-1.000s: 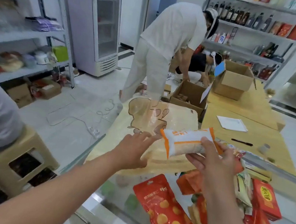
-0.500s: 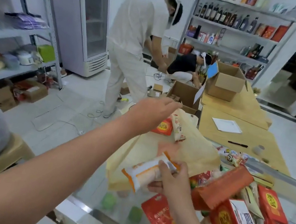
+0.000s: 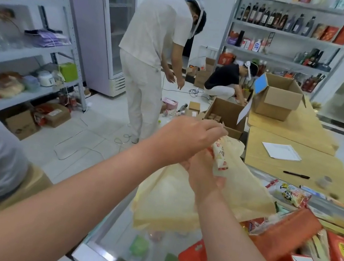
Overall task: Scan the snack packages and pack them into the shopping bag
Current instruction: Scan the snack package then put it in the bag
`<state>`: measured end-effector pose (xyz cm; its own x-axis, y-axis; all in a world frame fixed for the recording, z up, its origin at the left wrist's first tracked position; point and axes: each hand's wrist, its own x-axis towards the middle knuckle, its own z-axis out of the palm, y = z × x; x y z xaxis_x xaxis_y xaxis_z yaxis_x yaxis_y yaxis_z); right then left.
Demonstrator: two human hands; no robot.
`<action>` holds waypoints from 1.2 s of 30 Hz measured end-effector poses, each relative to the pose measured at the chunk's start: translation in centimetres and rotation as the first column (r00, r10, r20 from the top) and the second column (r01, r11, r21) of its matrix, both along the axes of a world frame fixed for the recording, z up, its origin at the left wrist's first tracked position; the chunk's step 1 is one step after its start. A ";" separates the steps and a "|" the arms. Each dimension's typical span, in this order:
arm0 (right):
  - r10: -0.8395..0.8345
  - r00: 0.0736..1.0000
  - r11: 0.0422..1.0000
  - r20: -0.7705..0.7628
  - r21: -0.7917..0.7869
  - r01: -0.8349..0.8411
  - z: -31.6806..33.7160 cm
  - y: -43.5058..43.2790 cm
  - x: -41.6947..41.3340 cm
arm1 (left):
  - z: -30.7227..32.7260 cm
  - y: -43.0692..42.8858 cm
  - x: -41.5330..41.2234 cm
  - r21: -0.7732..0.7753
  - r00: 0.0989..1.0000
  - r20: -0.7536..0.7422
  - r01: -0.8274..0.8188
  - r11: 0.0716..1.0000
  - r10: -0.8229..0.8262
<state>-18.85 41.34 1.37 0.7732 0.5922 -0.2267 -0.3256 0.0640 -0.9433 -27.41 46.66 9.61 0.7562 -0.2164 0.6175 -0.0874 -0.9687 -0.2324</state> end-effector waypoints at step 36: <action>-0.516 0.852 0.847 0.084 0.195 0.494 5.4 -23.8 3.7 | 0.5 -13.0 9.2 -0.488 0.681 -0.697 -0.222 0.844 -0.224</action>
<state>-15.12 17.53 6.77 0.9905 0.1311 -0.0407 -0.0835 0.3399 -0.9368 -18.16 33.64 10.12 0.9939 -0.0510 -0.0977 -0.0063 -0.9113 0.4116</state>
